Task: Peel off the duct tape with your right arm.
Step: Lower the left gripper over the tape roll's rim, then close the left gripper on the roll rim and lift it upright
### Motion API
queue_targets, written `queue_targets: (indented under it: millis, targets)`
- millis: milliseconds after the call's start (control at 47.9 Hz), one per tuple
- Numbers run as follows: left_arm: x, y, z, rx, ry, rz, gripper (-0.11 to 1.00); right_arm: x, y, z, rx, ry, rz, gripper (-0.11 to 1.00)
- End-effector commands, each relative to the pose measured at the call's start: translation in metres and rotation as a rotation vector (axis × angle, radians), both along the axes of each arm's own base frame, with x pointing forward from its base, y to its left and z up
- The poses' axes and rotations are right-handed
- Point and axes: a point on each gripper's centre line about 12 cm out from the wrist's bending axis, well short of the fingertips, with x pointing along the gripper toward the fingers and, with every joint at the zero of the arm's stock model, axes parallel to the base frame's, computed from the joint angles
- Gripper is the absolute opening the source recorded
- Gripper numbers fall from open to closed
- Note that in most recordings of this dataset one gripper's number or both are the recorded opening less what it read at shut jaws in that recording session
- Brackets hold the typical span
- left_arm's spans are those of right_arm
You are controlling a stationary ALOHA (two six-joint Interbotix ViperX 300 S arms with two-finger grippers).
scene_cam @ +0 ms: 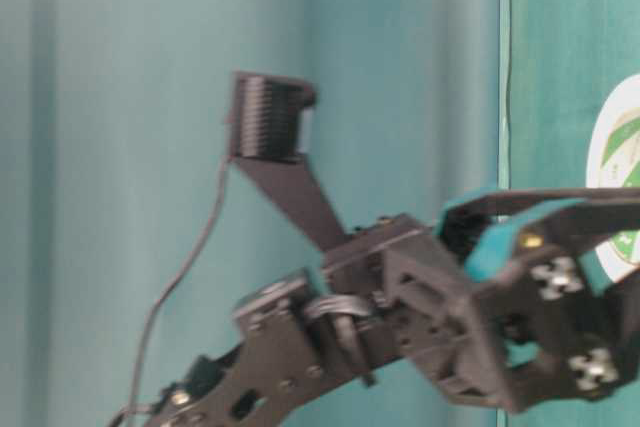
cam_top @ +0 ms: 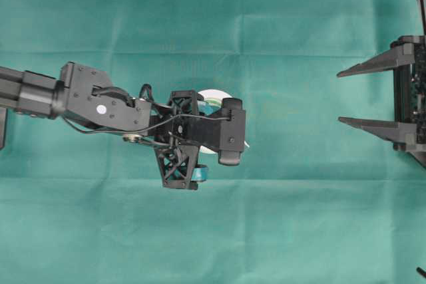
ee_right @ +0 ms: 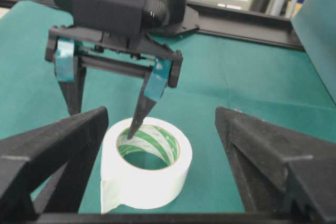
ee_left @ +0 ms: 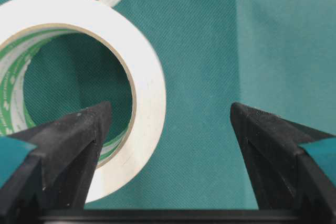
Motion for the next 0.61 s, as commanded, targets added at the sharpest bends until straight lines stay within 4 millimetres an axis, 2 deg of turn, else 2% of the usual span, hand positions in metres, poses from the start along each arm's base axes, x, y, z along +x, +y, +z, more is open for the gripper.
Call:
queue_targets:
  millis: [0, 585]
  targets:
    - [0.007, 0.004, 0.008, 0.0, -0.028, 0.008, 0.95, 0.002, 0.0, 0.005, 0.002, -0.015, 0.001, 0.74]
    - [0.012, 0.006, -0.021, 0.002, -0.011, 0.014, 0.94, 0.002, 0.0, 0.003, 0.008, -0.014, 0.0, 0.74]
